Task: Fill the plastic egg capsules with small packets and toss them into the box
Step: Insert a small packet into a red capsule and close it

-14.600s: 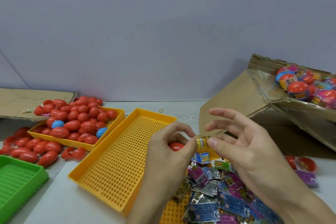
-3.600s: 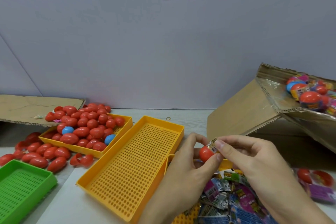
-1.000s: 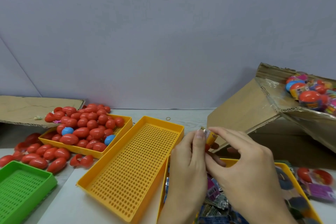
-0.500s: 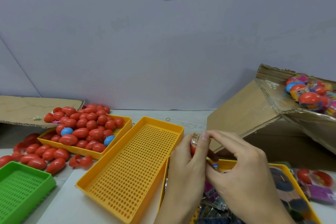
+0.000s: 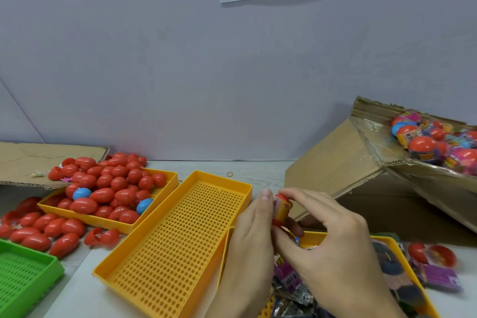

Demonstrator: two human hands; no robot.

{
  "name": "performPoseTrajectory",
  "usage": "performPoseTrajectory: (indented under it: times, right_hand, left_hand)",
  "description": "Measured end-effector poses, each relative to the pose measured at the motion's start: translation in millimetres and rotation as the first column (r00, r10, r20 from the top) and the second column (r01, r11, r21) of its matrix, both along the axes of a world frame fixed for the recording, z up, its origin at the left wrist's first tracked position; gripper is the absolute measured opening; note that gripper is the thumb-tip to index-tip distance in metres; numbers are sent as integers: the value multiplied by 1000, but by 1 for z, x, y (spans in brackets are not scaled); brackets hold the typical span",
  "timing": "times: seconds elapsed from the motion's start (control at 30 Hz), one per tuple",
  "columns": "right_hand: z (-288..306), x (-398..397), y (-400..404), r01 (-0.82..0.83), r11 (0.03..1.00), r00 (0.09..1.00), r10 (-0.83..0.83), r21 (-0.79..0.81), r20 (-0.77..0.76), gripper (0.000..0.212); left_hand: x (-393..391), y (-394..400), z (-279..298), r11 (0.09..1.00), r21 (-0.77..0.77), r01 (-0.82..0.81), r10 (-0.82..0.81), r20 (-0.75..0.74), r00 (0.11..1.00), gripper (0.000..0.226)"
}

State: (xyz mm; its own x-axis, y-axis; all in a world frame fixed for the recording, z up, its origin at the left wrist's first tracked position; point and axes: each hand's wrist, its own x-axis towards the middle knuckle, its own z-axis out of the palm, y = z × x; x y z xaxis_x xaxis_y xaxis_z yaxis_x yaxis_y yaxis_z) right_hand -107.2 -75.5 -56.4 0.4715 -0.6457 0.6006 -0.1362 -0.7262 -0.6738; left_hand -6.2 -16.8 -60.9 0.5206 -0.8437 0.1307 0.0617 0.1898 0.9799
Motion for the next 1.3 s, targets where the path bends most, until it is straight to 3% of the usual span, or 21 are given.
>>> performPoseTrajectory:
  times: [0.33, 0.5, 0.63, 0.83, 1.0, 1.17, 1.3]
  right_hand:
    - [3, 2, 2, 60, 993, 998, -60, -106, 6, 48]
    - [4, 1, 1, 33, 996, 999, -34, -81, -14, 50]
    - [4, 1, 1, 31, 995, 997, -37, -95, -65, 51]
    - [3, 3, 2, 55, 993, 997, -59, -108, -43, 43]
    - [2, 1, 2, 5, 1000, 1000, -5, 5, -4, 42]
    - [3, 2, 2, 6, 999, 1000, -6, 48, 2, 45]
    - [4, 3, 4, -43, 993, 999, 40, 106, 34, 48]
  left_hand:
    - [-5, -3, -1, 996, -91, -8, -7, -164, 986, 49]
    - [-3, -1, 0, 990, -54, -128, 130, 24, 991, 36]
    - [-2, 0, 3, 995, -56, -84, 89, 100, 991, 38]
    - [-2, -1, 4, 998, 4, -60, 60, 47, 997, 45]
    - [-2, 0, 6, 995, -25, -99, 99, -5, 995, 43]
    - [-1, -5, 9, 992, -21, -128, 120, -225, 967, 44]
    - [-2, -6, 9, 992, -21, -124, 113, -289, 951, 32]
